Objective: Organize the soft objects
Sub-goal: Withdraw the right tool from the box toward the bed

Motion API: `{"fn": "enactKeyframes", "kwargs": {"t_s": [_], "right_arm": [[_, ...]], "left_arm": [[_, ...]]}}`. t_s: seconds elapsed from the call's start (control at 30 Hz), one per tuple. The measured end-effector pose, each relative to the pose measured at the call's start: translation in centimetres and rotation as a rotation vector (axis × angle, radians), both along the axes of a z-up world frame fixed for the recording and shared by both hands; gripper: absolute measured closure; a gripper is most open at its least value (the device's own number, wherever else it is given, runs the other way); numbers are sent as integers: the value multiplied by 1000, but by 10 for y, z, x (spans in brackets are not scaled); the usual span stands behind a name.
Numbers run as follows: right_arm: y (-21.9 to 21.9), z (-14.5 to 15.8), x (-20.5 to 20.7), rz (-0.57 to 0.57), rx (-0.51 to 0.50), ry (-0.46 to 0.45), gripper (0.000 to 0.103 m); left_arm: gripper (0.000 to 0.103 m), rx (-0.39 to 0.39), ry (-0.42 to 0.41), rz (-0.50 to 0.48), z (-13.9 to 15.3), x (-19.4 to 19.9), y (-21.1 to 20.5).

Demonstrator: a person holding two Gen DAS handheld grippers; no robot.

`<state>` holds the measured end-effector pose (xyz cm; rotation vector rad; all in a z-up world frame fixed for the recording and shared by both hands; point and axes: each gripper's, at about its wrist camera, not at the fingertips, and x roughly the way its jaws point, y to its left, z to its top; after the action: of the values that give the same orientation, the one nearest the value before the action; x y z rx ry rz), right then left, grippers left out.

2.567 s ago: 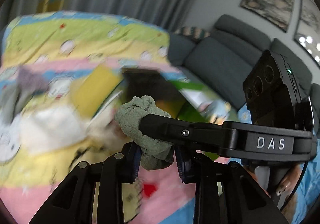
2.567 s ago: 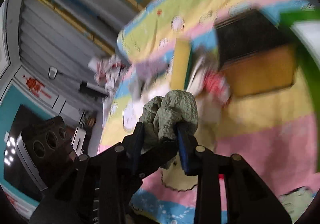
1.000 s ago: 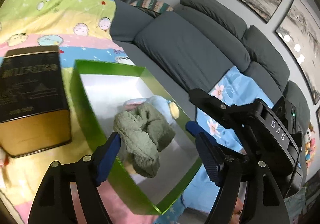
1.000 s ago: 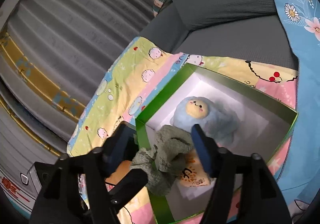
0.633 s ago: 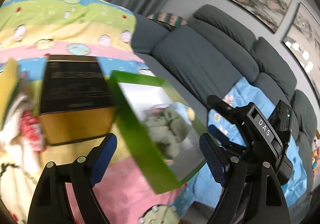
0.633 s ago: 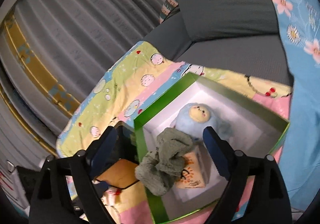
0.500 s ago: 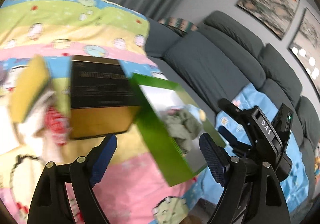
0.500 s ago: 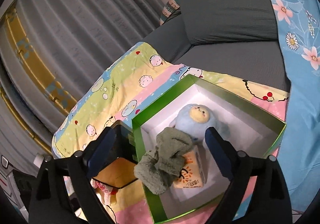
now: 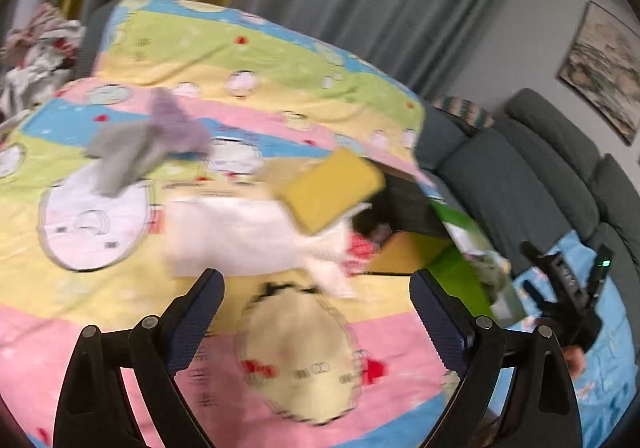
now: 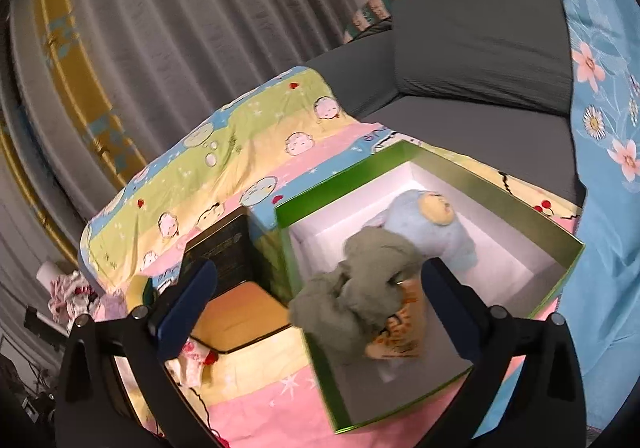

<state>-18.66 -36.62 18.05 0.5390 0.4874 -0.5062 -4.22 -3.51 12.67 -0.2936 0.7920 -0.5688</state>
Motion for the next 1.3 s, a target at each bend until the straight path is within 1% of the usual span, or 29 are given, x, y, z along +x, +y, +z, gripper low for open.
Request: {"fn": "enactKeyframes", "kwargs": {"t_s": [0.07, 0.17, 0.27, 0.33, 0.4, 0.43, 0.47, 0.6, 0.7, 0.8, 0.87, 0.97, 1.3], "right_arm": [[11, 1, 3, 5, -15, 5, 1], [32, 1, 12, 30, -40, 37, 1], [58, -2, 22, 78, -79, 61, 1], [75, -5, 28, 110, -86, 72, 1], [88, -10, 33, 141, -60, 79, 1], [93, -12, 34, 151, -54, 84, 1], [101, -13, 35, 164, -53, 89, 1], [126, -24, 32, 190, -47, 112, 1], [141, -30, 34, 222, -54, 147, 1], [155, -33, 35, 246, -84, 179, 1], [161, -33, 36, 257, -86, 186, 1], [170, -33, 36, 282, -71, 183, 1], [195, -34, 39, 324, -88, 204, 1]], "left_arm": [[9, 31, -4, 31, -7, 1, 19], [9, 84, -15, 126, -21, 3, 47], [9, 118, 7, 207, -32, 5, 71], [9, 165, -3, 273, -32, 6, 84], [9, 216, -35, 313, -28, 5, 93], [9, 222, -45, 325, -27, 5, 96], [9, 220, -46, 330, -26, 4, 99], [9, 162, -18, 296, -24, 2, 109], [9, 151, -13, 309, -23, 2, 113], [9, 136, -2, 303, -21, 3, 116], [9, 88, 12, 268, -22, 4, 118], [9, 51, 36, 269, -23, 4, 123], [9, 63, 37, 293, -21, 3, 129]]}}
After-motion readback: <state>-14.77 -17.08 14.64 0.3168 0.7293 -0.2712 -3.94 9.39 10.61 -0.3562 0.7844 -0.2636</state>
